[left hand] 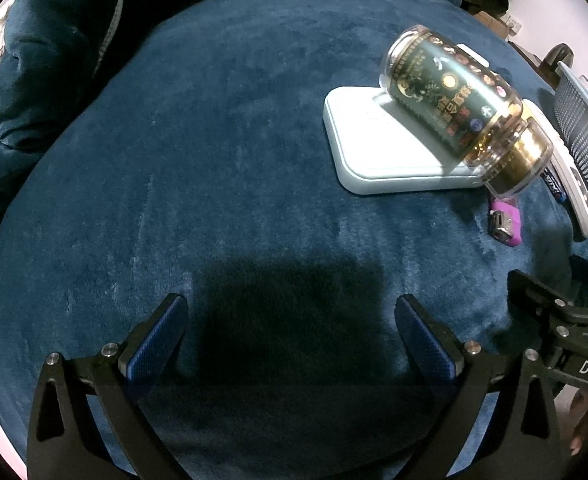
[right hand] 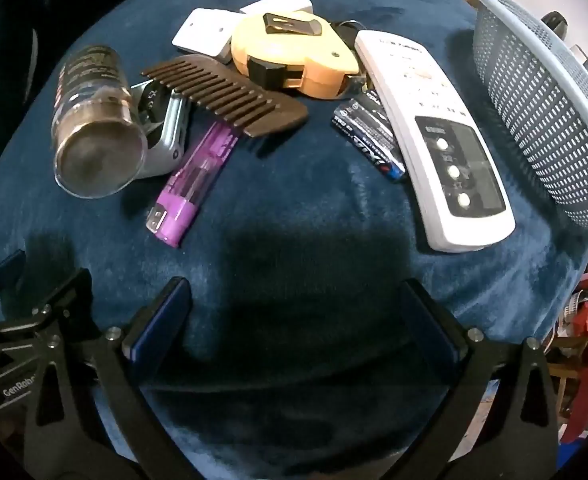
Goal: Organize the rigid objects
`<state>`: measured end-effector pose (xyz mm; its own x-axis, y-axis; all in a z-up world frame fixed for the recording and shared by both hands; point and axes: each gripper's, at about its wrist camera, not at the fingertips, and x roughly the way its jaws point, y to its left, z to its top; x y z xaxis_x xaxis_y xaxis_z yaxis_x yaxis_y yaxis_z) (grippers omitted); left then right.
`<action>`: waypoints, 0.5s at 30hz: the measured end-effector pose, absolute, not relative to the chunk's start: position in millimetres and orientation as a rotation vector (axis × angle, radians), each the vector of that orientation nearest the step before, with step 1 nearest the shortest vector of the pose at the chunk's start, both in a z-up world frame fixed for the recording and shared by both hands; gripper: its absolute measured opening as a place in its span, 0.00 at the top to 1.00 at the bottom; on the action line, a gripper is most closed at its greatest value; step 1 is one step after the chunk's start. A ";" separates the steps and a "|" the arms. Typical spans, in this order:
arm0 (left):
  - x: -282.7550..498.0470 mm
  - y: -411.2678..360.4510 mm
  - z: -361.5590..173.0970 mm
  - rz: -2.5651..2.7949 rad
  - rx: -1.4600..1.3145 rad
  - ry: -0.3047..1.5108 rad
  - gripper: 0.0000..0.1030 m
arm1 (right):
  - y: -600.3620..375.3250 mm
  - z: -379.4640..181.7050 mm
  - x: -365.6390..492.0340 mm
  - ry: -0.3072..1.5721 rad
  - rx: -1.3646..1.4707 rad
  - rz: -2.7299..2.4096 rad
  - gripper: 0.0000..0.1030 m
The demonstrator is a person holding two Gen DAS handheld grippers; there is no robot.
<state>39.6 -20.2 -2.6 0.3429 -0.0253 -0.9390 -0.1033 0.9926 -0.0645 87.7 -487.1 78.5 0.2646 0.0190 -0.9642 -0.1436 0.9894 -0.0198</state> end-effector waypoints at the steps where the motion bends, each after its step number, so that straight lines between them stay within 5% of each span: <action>1: 40.2 -17.8 -2.6 0.052 -0.119 1.219 0.00 | -487.3 76.2 89.3 1.302 -0.112 0.112 0.00; 15: 32.8 -43.6 2.4 0.053 -0.097 1.208 0.00 | -484.0 81.5 87.3 1.314 -0.107 0.105 0.00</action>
